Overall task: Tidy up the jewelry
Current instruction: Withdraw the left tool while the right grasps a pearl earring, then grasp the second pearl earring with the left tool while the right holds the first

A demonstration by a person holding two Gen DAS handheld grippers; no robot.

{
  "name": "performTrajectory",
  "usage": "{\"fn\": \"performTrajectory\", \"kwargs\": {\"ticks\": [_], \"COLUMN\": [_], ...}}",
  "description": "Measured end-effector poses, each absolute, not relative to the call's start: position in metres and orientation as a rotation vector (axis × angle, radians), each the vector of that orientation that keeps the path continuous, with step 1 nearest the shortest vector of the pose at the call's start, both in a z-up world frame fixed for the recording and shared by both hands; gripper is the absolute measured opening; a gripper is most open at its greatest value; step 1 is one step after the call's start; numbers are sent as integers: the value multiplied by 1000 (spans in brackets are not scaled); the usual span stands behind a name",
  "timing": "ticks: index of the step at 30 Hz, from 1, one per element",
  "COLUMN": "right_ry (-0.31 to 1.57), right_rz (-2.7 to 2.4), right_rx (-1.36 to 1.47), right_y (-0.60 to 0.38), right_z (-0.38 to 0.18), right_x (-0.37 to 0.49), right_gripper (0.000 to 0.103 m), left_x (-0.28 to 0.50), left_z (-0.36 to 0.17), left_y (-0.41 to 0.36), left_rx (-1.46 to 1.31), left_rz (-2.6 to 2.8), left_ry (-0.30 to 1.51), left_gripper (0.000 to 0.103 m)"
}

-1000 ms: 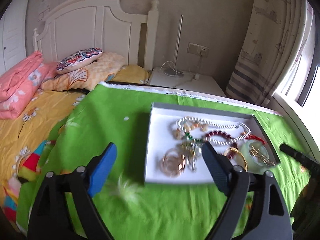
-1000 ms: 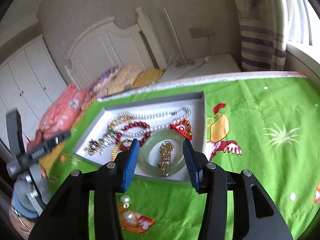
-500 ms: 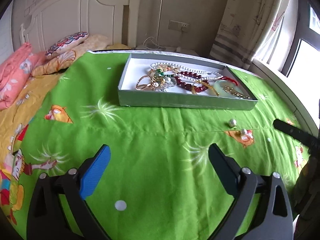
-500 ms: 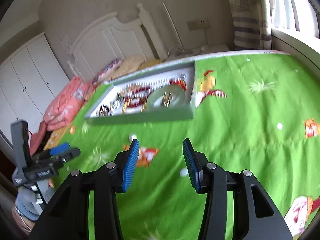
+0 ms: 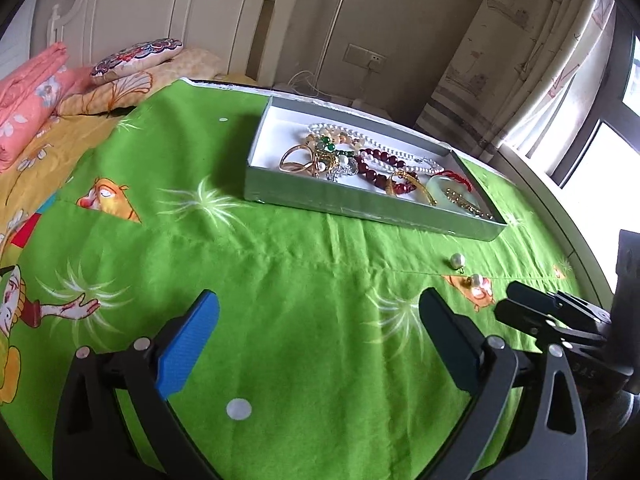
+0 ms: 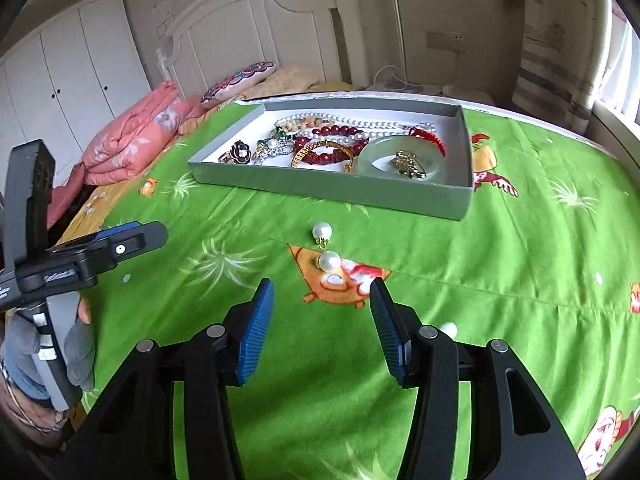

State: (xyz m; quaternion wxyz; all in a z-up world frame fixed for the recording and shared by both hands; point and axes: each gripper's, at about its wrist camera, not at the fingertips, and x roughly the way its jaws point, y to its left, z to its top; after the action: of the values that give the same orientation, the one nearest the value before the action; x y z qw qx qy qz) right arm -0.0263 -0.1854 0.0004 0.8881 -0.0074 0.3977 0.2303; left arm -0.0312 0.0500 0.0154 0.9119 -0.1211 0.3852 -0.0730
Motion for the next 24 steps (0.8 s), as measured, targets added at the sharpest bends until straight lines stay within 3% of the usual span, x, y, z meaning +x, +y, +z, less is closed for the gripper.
{"fn": "performTrajectory", "kwargs": {"ticks": [9,19,24], "right_ry": [855,859,853], "right_rz": [468,428,419], "right_rx": [-144,-219,-243], "right_y": [-159,-150,-148], "right_z": [-5,-9,-9], "right_x": [-6,-6,-8], "right_gripper": [41,14,14], "left_x": [-33,-32,-30], "left_z": [15,14,12], "left_y": [54,54,52], "left_rx": [-269,-271,-268], "left_rz": [-171,-167,-161], "left_ry": [791,799,810], "left_gripper": [100,100,100]}}
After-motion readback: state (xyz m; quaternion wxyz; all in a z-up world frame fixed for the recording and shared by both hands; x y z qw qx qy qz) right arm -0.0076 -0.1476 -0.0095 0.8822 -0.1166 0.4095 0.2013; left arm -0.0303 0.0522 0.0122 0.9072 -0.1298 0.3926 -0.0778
